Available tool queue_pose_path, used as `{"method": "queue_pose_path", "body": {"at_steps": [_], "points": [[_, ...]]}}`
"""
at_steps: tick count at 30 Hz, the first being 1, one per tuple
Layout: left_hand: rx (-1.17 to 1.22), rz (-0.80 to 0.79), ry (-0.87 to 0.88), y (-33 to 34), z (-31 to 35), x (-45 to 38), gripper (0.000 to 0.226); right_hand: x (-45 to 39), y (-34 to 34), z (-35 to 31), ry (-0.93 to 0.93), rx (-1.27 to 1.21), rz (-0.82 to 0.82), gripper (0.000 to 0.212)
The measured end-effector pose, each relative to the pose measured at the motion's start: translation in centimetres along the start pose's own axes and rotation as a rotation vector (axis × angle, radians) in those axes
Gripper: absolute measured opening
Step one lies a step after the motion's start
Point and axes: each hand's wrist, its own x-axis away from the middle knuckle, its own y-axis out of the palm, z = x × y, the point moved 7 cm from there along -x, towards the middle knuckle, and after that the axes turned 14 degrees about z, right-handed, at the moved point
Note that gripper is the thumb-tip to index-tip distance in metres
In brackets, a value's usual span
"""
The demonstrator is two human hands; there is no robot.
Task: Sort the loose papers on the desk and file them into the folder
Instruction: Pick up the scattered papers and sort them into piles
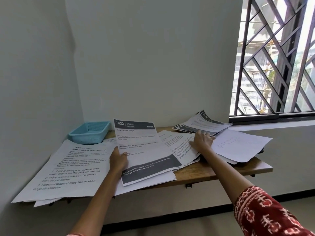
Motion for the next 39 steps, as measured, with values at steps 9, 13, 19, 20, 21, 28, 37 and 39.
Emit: {"method": "queue_pose_path", "body": {"at_steps": [9, 13, 19, 20, 21, 28, 37, 39], "points": [[-0.077, -0.026, 0.02, 0.3, 0.2, 0.0, 0.043, 0.4, 0.6, -0.1, -0.048, -0.129, 0.069, 0.05], [-0.077, -0.029, 0.02, 0.1, -0.1, -0.1, 0.044, 0.6, -0.5, -1.8, -0.166, -0.156, 0.199, 0.047], [-0.086, -0.028, 0.019, 0.3, -0.3, -0.4, 0.042, -0.1, -3.8, -0.5, 0.02, -0.694, 0.355, 0.027], [-0.086, -0.024, 0.021, 0.3, -0.3, -0.5, 0.042, -0.4, -4.4, -0.1, 0.062, -0.74, 0.375, 0.024], [-0.082, -0.02, 0.018, 0.3, -0.3, -0.5, 0.041, -0.7, -5.0, 0.1, 0.095, -0.771, 0.397, 0.02], [0.095, 0.06, -0.092, -0.7, -0.3, -0.4, 0.048, -0.5, -9.4, 1.2, 0.225, -0.91, 0.545, 0.017], [0.279, 0.423, -0.028, -11.6, 5.5, -1.2, 0.043, 4.4, -12.1, -2.7, 0.153, -1.067, 0.409, 0.034], [0.301, 0.561, 0.033, -16.3, 7.3, -1.9, 0.043, 6.4, -12.1, -5.1, 0.104, -1.097, 0.336, 0.038]]}}
